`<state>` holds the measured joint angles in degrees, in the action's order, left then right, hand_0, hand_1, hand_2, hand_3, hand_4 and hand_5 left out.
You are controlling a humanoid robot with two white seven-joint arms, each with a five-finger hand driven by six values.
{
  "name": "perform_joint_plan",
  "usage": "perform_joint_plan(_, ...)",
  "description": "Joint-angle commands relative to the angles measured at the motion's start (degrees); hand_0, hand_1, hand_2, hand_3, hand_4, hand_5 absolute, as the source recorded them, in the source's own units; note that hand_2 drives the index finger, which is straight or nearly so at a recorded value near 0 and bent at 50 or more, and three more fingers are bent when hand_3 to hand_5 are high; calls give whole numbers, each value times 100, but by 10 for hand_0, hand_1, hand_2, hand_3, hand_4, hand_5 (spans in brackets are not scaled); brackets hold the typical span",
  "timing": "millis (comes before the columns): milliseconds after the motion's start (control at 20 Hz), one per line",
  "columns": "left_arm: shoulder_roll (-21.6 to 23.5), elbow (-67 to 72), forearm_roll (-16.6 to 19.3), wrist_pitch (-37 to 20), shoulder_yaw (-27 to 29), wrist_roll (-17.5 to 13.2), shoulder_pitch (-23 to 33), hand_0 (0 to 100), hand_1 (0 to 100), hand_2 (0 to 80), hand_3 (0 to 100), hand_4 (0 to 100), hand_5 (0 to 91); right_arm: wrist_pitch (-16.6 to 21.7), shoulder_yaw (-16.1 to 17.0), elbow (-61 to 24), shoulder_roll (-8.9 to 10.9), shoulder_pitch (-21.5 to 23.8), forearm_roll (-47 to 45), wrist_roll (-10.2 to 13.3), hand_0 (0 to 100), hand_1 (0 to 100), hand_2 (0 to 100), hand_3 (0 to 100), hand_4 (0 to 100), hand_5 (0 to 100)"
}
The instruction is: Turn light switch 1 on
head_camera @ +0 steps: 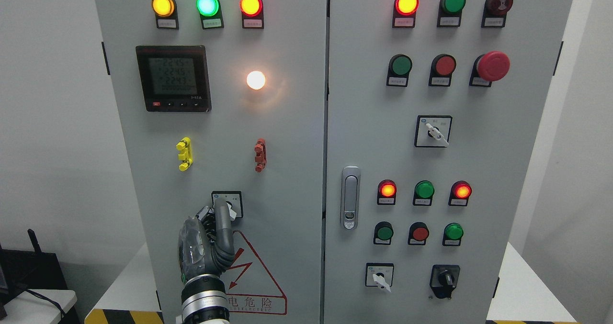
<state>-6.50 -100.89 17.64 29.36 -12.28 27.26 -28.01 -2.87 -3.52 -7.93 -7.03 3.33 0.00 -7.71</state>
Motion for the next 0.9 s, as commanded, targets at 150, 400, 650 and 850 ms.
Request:
perform_joint_plan(150,0,-36,-14,-9,15,25,59,308,42,555,854,908,867,-3,0,2,-1,1,-106,-12,120,389,0,0,0,0)
perform_joint_plan(400,0,-54,-23,-27,33,25,94,272,44,555,854,907,867,-3,0,2,-1,1,-106,-20,120,389,0,0,0,0)
perform_joint_plan(650,0,-124,-23,-80,50,43,138,255,46,558,852,907,867,-3,0,-6,-1,1,-106,-12,120,389,0,0,0,0)
perform_joint_plan(850,0,-168,-23,-167,50,78,278,249,44,566,855,908,867,-3,0,2,-1,1,-106,-11,120,389,0,0,0,0)
